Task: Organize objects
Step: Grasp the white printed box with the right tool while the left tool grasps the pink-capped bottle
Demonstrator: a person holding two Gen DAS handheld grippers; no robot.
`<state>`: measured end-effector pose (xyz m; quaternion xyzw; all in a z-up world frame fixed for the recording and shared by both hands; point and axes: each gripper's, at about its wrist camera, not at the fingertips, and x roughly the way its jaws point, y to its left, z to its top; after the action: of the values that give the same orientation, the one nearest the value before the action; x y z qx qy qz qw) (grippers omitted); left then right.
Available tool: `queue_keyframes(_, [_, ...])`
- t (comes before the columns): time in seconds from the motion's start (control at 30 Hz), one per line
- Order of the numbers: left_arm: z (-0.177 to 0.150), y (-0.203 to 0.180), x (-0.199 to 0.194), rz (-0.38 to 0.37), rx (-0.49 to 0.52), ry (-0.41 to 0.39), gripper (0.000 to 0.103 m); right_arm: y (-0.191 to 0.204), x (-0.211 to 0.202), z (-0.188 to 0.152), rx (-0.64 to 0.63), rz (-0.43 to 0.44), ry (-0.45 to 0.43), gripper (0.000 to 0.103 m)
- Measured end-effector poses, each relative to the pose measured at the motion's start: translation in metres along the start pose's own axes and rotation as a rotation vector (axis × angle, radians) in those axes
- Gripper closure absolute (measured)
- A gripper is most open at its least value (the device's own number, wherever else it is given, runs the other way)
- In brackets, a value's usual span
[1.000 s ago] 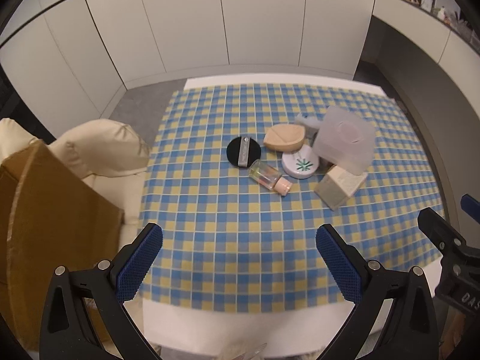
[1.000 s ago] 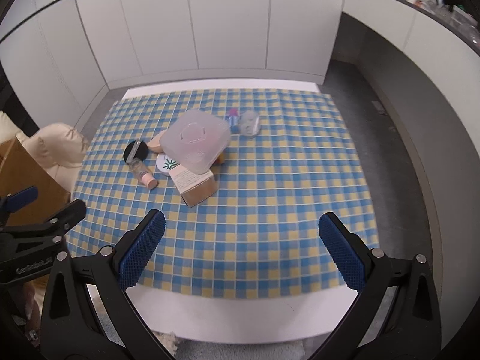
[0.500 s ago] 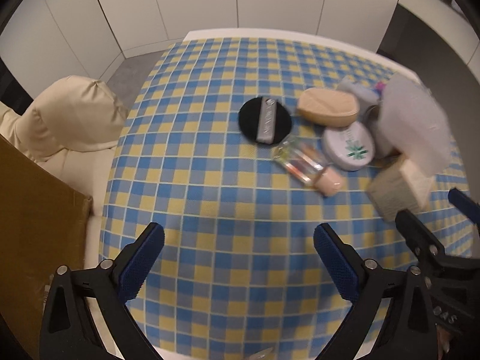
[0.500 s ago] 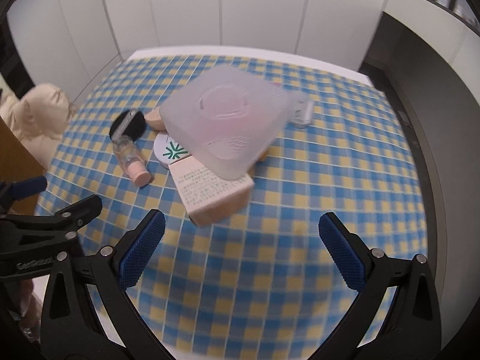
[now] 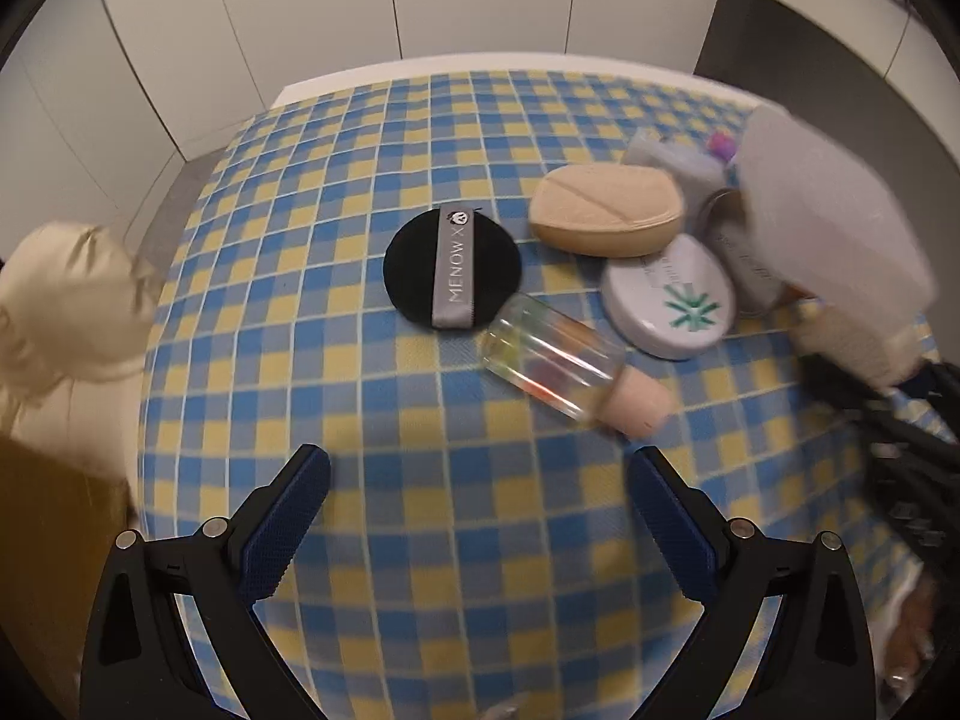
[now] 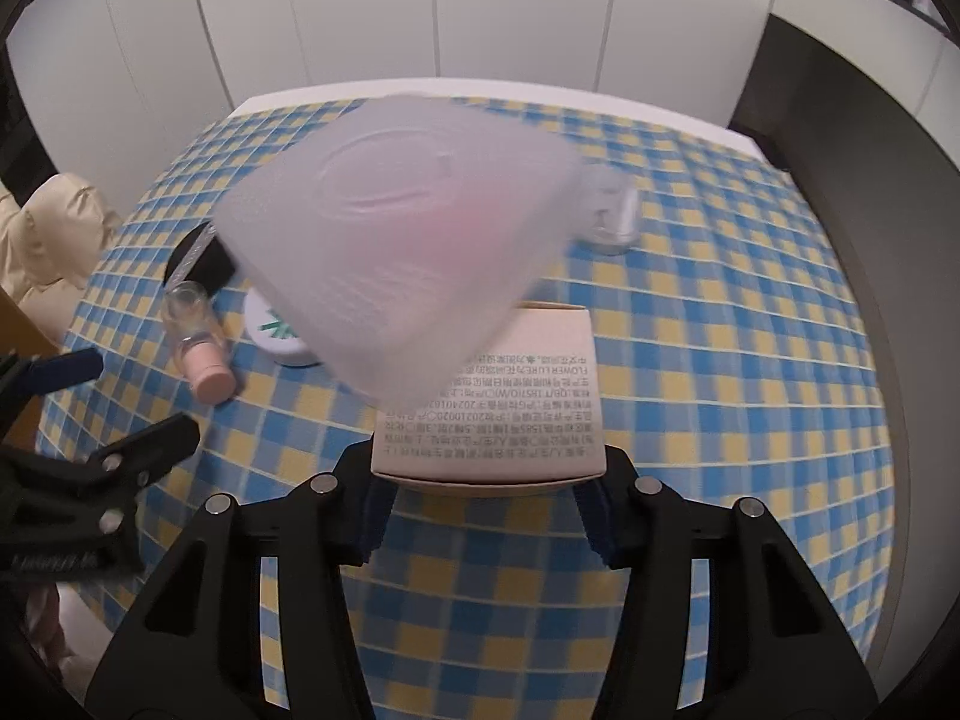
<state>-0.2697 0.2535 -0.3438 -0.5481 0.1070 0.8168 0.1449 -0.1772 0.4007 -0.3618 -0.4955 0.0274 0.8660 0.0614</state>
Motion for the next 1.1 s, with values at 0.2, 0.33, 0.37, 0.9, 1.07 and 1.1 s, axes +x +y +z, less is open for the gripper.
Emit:
queue_keyframes(0.2, [0.015,0.002,0.002,-0.038,-0.007,-0.025,0.003,-0.031,-0.005,-0.006,0.114,0.054,0.012,0.049])
queue_keyframes(0.33, [0.029,-0.004,0.008,-0.037,0.027,-0.011,0.004,-0.033,-0.004,-0.008,0.109,0.05,0.012,0.049])
queue_keyframes(0.37, [0.031,-0.008,0.008,-0.038,0.035,-0.011,0.004,-0.032,-0.003,-0.009,0.105,0.05,0.016,0.049])
queue_keyframes(0.9, [0.038,-0.008,0.015,0.019,-0.168,0.065,0.01,-0.032,0.001,-0.008,0.113,0.044,0.019,0.049])
queue_keyframes(1.07, [0.046,-0.018,0.02,0.048,-0.246,0.097,0.01,-0.032,0.0,-0.009,0.12,0.043,0.018,0.049])
queue_keyframes(1.1, [0.047,-0.018,0.021,0.057,-0.273,0.101,0.01,-0.031,-0.001,-0.01,0.117,0.043,0.017,0.049])
